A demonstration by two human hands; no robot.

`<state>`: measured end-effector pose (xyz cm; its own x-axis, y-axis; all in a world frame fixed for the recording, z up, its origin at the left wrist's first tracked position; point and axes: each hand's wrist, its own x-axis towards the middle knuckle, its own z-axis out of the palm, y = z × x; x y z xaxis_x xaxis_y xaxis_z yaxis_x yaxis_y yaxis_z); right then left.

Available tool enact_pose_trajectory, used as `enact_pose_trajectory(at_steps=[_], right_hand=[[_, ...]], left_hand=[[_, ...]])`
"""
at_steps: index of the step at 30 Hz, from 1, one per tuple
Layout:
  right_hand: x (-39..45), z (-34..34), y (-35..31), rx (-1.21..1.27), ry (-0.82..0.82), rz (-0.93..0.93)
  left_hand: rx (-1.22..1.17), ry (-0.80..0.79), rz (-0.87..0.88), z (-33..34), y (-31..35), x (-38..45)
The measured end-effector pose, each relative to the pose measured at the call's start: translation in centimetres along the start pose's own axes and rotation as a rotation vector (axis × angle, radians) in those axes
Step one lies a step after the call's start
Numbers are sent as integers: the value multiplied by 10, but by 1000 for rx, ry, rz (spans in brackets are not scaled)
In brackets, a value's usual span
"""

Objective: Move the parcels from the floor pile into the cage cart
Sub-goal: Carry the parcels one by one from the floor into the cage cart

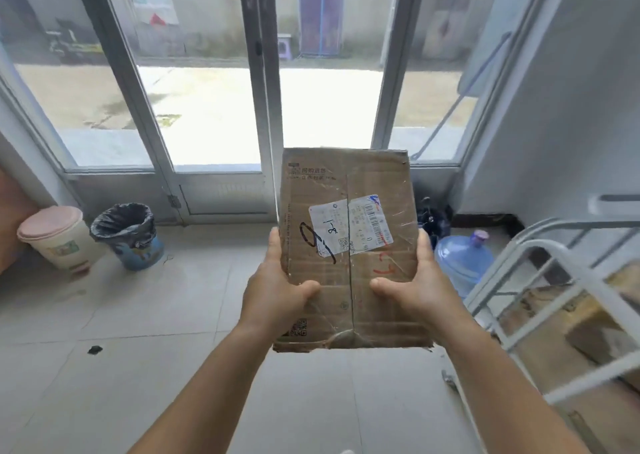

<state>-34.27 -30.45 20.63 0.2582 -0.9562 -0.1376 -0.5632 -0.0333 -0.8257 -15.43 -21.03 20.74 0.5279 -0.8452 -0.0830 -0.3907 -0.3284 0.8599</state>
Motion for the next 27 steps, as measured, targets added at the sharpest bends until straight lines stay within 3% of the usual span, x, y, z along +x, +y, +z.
enact_pose_trajectory(at_steps=[11,19,27], right_hand=[[-53,-206,37,36,307,59],[-46,-352,117,82,492,117],[-17,-463,222,171,580,248]], left_hand=[[-56,-312,293,110,163,-10],[-73,-484,408,259,272,-9],[32,-543,409,421,339,-19]])
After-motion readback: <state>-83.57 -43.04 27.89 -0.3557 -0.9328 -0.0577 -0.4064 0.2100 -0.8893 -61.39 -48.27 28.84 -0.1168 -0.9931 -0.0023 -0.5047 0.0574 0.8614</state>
